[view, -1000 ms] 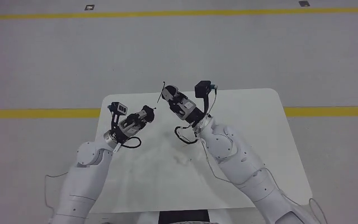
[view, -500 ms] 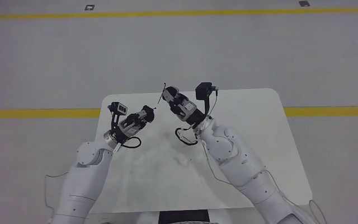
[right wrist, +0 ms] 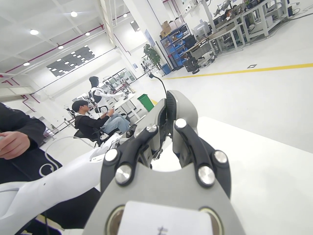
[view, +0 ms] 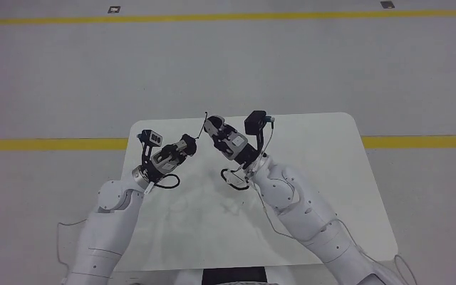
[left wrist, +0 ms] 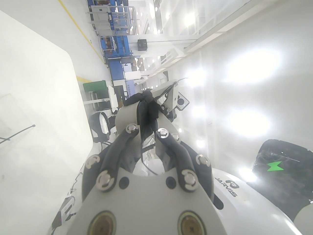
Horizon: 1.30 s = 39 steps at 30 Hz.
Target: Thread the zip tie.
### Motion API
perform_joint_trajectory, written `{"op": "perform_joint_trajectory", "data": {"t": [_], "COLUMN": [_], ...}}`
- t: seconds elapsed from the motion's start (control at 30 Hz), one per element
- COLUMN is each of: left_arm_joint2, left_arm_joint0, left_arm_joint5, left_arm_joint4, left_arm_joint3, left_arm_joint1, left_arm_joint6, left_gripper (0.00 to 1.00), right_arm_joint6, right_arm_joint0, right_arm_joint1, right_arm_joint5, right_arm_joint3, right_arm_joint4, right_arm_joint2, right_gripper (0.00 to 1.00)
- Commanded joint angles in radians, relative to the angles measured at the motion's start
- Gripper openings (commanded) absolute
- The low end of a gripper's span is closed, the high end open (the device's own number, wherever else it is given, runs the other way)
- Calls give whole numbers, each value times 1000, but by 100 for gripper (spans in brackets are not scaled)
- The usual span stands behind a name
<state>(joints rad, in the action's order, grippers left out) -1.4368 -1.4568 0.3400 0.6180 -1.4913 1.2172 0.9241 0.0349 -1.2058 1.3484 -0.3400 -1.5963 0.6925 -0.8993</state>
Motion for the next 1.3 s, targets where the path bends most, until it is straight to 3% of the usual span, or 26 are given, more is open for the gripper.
{"op": "perform_joint_trajectory", "data": {"t": [0.0, 0.43, 1.27], "left_arm_joint2": [0, 0, 0], "left_arm_joint0": [0, 0, 0], "left_arm_joint5": [0, 0, 0], "left_arm_joint4": [0, 0, 0], "left_arm_joint3": [0, 0, 0], "left_arm_joint1": [0, 0, 0], "left_arm_joint6": [0, 0, 0], "left_gripper": [0, 0, 0], "right_arm_joint6": [14, 64, 82], "right_arm_joint0": [4, 31, 48], "right_arm_joint1": [-3, -20, -18], "right_arm_joint5": [0, 0, 0], "right_arm_joint3": [3, 37, 63], "right_arm_joint4": [5, 40, 51], "right_arm_joint2": [9, 44, 53], "right_gripper": [0, 0, 0]}}
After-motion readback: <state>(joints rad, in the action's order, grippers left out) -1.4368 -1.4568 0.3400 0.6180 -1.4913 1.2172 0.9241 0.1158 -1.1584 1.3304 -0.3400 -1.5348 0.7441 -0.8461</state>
